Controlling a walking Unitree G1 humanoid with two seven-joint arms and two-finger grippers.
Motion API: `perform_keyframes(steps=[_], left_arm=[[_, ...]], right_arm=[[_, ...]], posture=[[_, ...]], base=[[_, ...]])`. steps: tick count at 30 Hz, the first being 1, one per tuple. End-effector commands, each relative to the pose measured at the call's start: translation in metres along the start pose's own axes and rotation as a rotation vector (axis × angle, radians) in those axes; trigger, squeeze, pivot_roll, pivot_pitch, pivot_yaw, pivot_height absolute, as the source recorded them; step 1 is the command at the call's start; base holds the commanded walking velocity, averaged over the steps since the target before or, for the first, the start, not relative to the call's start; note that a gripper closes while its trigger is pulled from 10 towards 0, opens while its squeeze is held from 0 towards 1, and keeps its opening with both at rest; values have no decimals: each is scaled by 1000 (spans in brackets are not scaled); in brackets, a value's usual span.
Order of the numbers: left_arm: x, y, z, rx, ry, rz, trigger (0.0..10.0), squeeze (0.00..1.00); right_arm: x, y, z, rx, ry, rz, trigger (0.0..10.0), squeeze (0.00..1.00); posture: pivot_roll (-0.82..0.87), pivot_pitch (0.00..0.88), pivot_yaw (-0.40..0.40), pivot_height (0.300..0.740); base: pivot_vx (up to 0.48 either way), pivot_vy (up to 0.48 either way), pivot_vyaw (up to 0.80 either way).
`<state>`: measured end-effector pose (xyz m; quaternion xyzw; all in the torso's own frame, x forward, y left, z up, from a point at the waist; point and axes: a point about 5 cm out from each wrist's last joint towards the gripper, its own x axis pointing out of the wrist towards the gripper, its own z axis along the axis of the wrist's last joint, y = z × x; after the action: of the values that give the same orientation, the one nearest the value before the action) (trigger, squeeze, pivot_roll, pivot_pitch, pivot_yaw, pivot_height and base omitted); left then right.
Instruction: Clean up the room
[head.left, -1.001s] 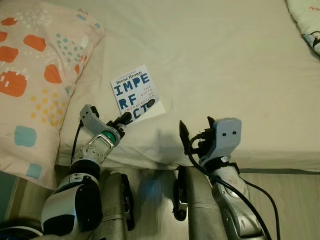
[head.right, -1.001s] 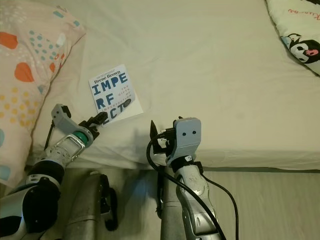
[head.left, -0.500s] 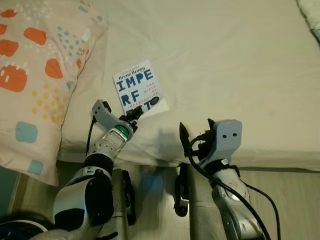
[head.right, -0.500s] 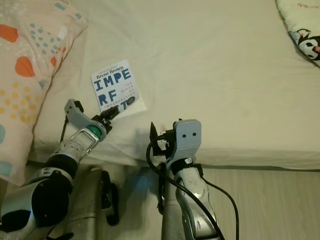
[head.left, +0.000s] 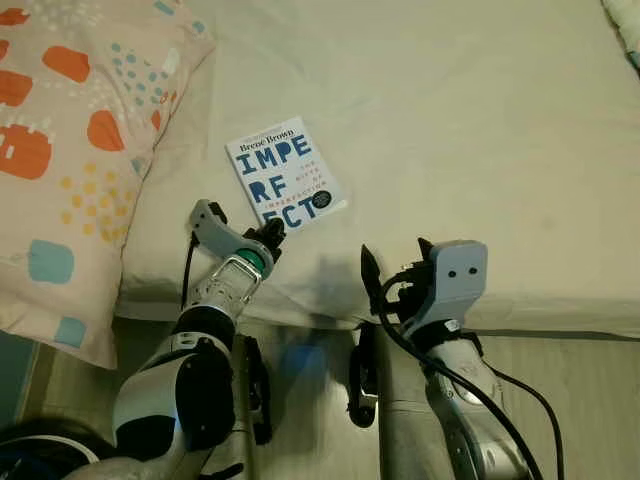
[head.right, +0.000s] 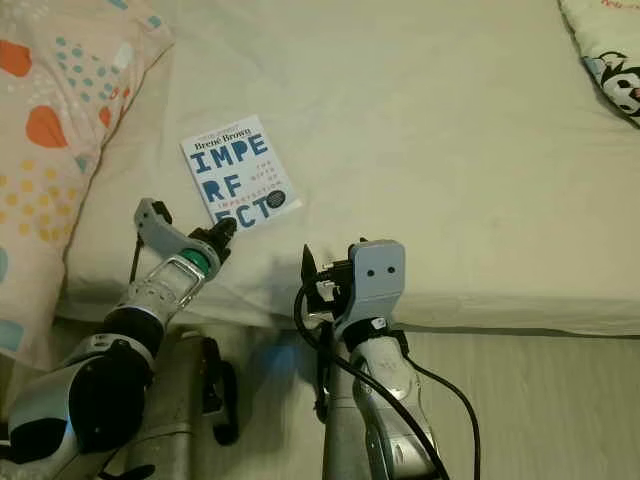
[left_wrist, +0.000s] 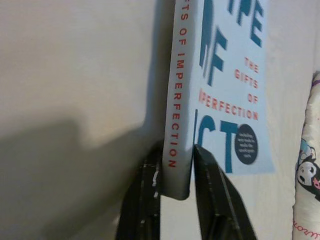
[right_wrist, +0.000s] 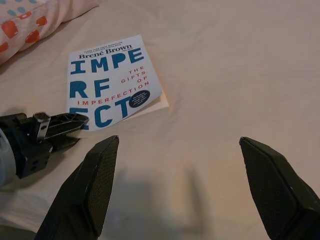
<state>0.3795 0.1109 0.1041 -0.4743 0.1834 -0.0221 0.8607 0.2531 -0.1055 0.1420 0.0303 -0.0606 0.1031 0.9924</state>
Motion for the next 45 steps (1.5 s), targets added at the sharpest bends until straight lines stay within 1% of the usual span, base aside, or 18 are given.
perform_keyframes(steps=[1, 3, 7, 9, 12, 14, 15, 16, 19, 20, 21, 23, 32, 39, 40, 43, 44, 45], left_arm=[[-3, 14, -4, -17, 2, 57, 0, 0], [-3, 14, 3, 3, -24, 55, 0, 0], [-7, 14, 35, 143, -82, 26, 0, 0], [-11, 18, 50, 224, -86, 26, 10000, 0], [-13, 21, 57, 255, -87, 19, 10000, 0], [-23, 32, 78, 340, -67, -3, 10000, 0], [-23, 32, 78, 340, -67, -3, 10000, 0], [-36, 47, 94, 469, 5, -22, 10000, 0], [-41, 51, 97, 512, 36, -29, 10000, 0], [-50, 63, 100, 669, 155, -44, 10000, 0], [-50, 63, 100, 669, 155, -44, 10000, 0], [-58, 71, 105, 757, 237, -50, 10000, 0], [-65, 73, 115, 872, 316, -29, 10000, 0], [-64, 78, 114, 877, 297, 38, 10000, 0], [-64, 81, 112, 861, 296, 59, 10000, 290], [-64, 82, 111, 856, 297, 64, 10000, 290], [-65, 84, 111, 848, 291, 80, 10000, 1000], [-65, 84, 111, 848, 291, 80, 10000, 1000]], right_arm=[[-5, 1, -6, 6, 35, -3, 10000, 0], [-4, 1, -6, 5, 34, -3, 10000, 0], [-4, -1, -6, 4, 31, -10, 10000, 0], [-4, -2, -6, 4, 32, -12, 10000, 0], [-3, -2, -6, 4, 32, -13, 10000, 0], [-2, -2, -6, 6, 31, -13, 10000, 0], [-2, -2, -6, 6, 31, -13, 10000, 0], [0, -2, -6, 10, 27, -10, 10000, 0], [1, -1, -6, 11, 26, -9, 10000, 0], [2, -2, -6, 11, 25, -6, 10000, 0], [2, -2, -6, 11, 25, -6, 10000, 0], [2, -2, -6, 11, 25, -5, 10000, 0], [2, -2, -7, 11, 25, -8, 10000, 0], [1, -3, -7, 10, 25, -15, 10000, 0], [1, -3, -7, 9, 25, -16, 10000, 0], [1, -4, -7, 9, 25, -17, 10000, 0], [1, -4, -7, 9, 25, -17, 10000, 0], [1, -4, -7, 9, 25, -17, 10000, 0]], posture=[[-242, 419, 59, 636], [-241, 419, 59, 636], [-235, 414, 63, 636], [-223, 408, 67, 636], [-212, 403, 70, 636], [-191, 396, 72, 636], [-191, 396, 72, 636], [-182, 394, 72, 636], [-182, 394, 72, 636], [-172, 394, 69, 636], [-172, 394, 69, 636], [-170, 395, 69, 636], [-172, 395, 75, 636], [-177, 395, 76, 636], [-177, 395, 76, 636], [-177, 395, 76, 636], [-177, 395, 78, 636], [-177, 395, 78, 636]], base=[[0, 0, 0], [0, 0, 0], [0, 0, 0], [0, 0, 0], [0, 0, 0], [0, 0, 0], [0, 0, 0], [0, 0, 0], [0, 0, 0], [0, 0, 0], [0, 0, 0], [0, 0, 0], [0, 0, 0], [0, 0, 0], [0, 0, 0], [0, 0, 0], [0, 0, 0], [0, 0, 0]])
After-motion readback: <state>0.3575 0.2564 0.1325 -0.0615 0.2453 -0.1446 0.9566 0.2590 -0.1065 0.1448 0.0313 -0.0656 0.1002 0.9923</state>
